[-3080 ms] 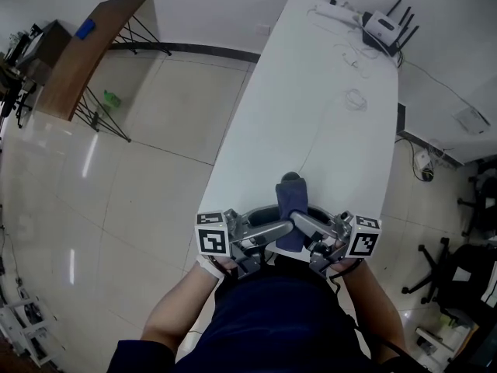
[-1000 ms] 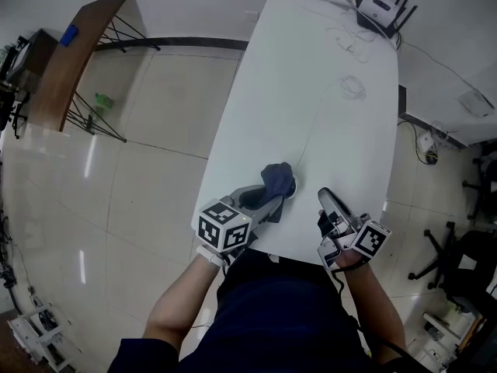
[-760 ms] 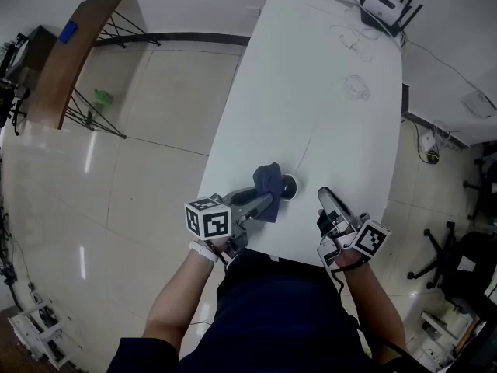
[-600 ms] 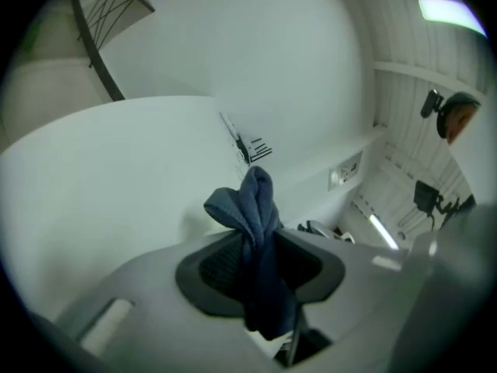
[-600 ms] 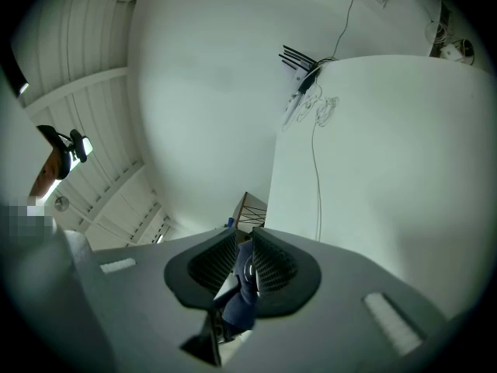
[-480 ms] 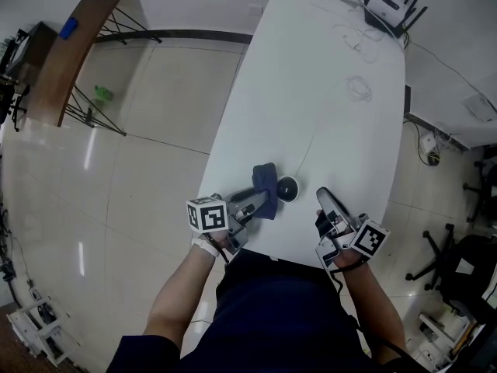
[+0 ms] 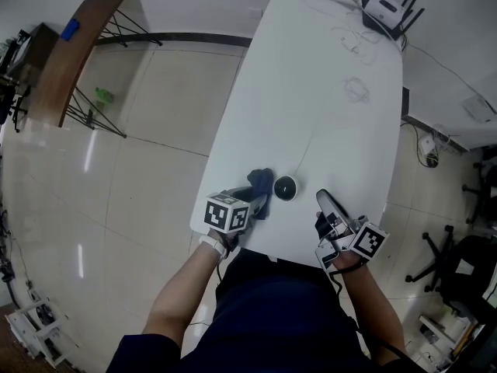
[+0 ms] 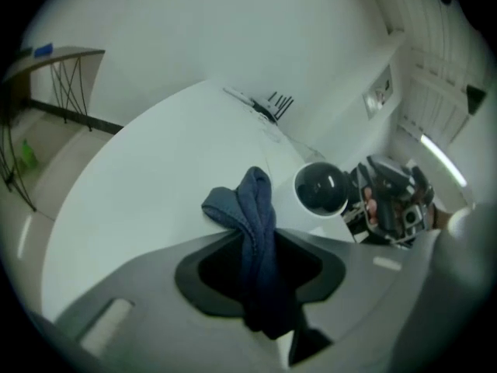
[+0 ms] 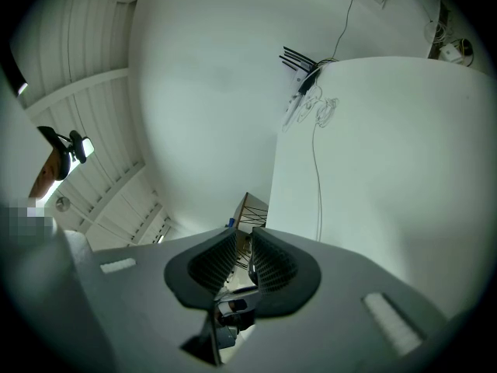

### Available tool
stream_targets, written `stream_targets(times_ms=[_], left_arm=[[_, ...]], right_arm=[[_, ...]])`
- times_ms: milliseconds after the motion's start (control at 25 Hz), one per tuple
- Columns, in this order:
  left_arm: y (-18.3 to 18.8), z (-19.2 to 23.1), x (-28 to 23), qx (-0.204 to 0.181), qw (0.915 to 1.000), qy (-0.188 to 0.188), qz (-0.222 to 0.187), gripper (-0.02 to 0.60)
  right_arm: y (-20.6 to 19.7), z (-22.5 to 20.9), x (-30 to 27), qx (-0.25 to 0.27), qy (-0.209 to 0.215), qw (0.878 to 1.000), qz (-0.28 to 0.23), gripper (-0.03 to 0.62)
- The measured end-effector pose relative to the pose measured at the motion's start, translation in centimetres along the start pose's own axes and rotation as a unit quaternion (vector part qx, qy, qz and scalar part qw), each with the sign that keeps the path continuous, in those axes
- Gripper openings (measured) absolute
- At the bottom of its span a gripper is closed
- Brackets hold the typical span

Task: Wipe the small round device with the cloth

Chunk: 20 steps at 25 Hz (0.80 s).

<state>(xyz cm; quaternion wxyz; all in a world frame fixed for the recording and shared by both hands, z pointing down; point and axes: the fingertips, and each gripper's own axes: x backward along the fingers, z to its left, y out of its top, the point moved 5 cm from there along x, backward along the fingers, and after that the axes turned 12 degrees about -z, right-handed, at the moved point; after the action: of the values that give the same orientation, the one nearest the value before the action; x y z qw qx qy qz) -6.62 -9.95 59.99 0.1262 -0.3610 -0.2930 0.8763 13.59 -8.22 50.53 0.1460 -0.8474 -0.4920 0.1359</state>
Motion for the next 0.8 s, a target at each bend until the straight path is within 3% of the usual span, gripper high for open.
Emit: stream_targets(times_ms=[80,160,320,400,480,640,800], left_arm=[[-0.3,-0.1,-0.1,-0.018,0.9996,0.014,0.018,0.124],[-0.3,-0.2,0.0,-0.013,0.9997,0.02,0.011,0.124],[2.0,-0.6,2.0,0.002,0.9963,0.033,-0.079,0.124],[3.9,-1.7,3.6,-0.031,0.9915,0.033,-0.122,0.124],[5.5,-3.9,4.8,-0.1,0.9845,0.013,-0.143,0.124],[7.3,-9.2,5.2,-0.257,0.9526,-0.059,-0.151,0.124],[6.6,-12.8,3.9,-0.401,0.9061,-0.109,-0.08,0.123]], right_arm=[[-0.1,0.1,0.3,0.0,0.0,1.0,-0.002,0.064],[-0.3,0.3,0.8,0.0,0.001,1.0,-0.005,0.064],[-0.5,0.5,1.6,0.003,0.003,1.0,-0.007,0.063],[-0.5,0.6,1.9,0.006,0.004,1.0,-0.006,0.063],[-0.6,0.7,2.1,0.008,0.005,1.0,-0.005,0.063],[-0.8,0.7,2.1,0.01,0.005,1.0,-0.005,0.061],[-0.8,1.0,1.9,0.012,0.006,1.0,-0.006,0.061]])
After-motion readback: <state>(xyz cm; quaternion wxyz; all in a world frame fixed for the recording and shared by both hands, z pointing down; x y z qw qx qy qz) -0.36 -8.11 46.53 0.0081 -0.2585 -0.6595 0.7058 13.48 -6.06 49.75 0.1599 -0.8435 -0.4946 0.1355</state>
